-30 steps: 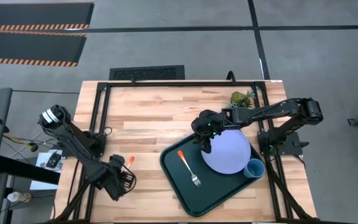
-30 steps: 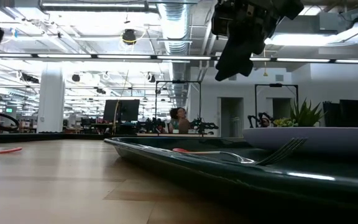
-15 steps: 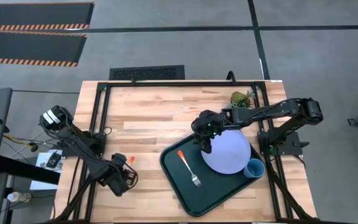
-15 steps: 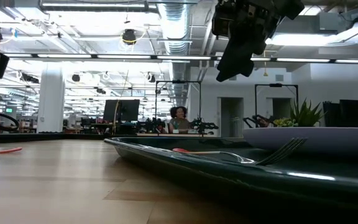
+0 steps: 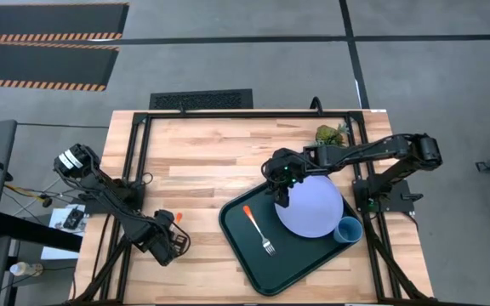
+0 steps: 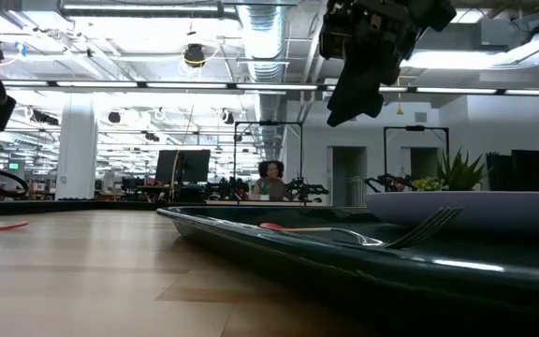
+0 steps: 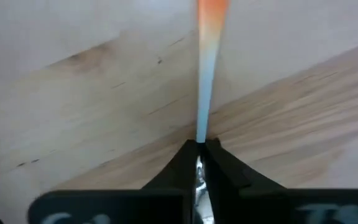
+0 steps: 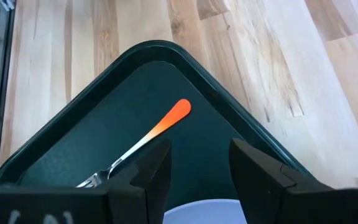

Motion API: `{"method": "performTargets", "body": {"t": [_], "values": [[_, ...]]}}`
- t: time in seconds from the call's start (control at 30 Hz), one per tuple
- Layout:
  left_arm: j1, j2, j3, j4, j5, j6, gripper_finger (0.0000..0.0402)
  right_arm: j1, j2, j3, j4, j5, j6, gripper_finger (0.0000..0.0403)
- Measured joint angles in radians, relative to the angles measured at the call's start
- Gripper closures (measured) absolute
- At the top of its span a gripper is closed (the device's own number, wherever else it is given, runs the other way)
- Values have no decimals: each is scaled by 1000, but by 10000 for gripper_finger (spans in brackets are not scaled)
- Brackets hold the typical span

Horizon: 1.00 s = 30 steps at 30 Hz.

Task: Pick and place plate/cup/fork/spoon on tray
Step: Put the orange spoon to the right of the orange fork on the green serving tray

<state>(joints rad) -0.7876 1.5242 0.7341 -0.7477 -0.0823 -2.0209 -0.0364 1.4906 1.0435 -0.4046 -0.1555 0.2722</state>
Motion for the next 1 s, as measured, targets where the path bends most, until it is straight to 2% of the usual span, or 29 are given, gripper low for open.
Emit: {"method": "performTargets", "body": {"t": [0.17,0.3,0.4,0.67,0.83,1.0], "values": [[2,0,3,11,-21,-69,399,0,0,0,0,0,14,219],[9,-18,37,40,-164,-166,400,0,0,0,0,0,30,219],[43,-44,73,33,-256,-180,401,0,0,0,2,0,57,219],[206,-68,167,9,-767,-182,401,67,0,0,51,13,197,219],[338,-68,181,84,-1035,-131,401,165,0,0,148,171,258,219],[454,-68,181,281,-1178,65,401,248,0,0,280,439,340,224]]}}
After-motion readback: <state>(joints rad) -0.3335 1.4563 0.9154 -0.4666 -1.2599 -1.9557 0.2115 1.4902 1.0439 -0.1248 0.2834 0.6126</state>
